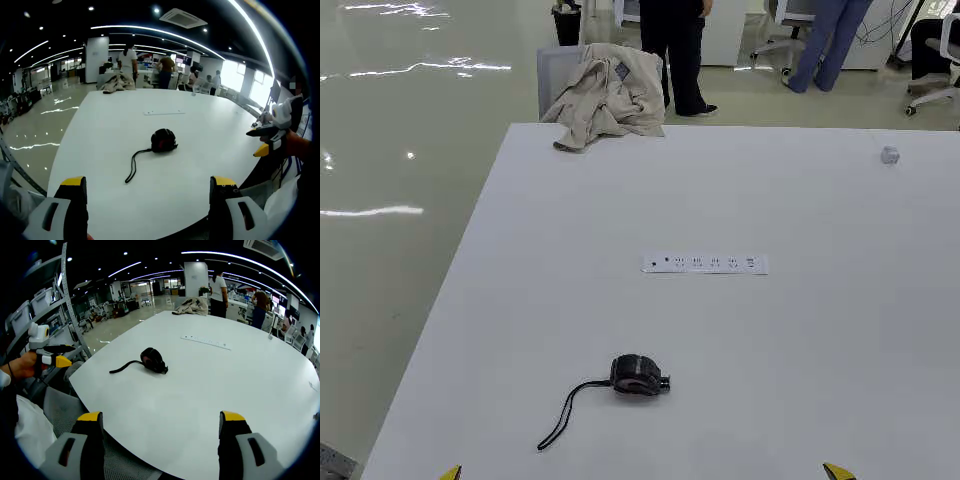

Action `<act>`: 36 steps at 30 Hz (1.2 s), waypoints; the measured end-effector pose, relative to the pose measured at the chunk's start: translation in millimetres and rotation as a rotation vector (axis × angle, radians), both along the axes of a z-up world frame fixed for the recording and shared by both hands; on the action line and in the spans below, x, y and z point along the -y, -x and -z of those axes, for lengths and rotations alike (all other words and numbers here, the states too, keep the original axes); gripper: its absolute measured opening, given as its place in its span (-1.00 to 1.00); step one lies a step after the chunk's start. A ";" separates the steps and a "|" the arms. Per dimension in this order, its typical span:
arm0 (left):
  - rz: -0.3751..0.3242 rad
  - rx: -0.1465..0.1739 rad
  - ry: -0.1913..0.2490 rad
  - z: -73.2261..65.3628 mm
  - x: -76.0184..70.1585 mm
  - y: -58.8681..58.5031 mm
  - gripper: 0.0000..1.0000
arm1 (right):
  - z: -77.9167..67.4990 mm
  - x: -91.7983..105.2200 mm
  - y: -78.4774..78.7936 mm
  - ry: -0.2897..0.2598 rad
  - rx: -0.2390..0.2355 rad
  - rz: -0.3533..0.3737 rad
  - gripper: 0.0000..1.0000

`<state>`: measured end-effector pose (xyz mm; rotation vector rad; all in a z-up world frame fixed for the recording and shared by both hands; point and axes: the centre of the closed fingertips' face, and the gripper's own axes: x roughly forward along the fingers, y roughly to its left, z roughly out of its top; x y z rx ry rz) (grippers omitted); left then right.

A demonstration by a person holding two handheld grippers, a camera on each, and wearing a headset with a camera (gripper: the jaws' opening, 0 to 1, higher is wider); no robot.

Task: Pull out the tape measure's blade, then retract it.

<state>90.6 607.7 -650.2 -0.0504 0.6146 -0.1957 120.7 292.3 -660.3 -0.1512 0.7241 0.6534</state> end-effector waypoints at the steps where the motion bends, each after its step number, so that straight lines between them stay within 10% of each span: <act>1: 0.002 0.001 -0.002 0.0 0.3 -0.2 1.00 | 0.4 -0.2 0.1 0.001 -0.001 -0.001 0.98; 36: 0.013 -0.001 0.005 3.0 3.3 -8.3 1.00 | 1.5 3.2 -10.1 0.014 -0.007 -0.009 0.98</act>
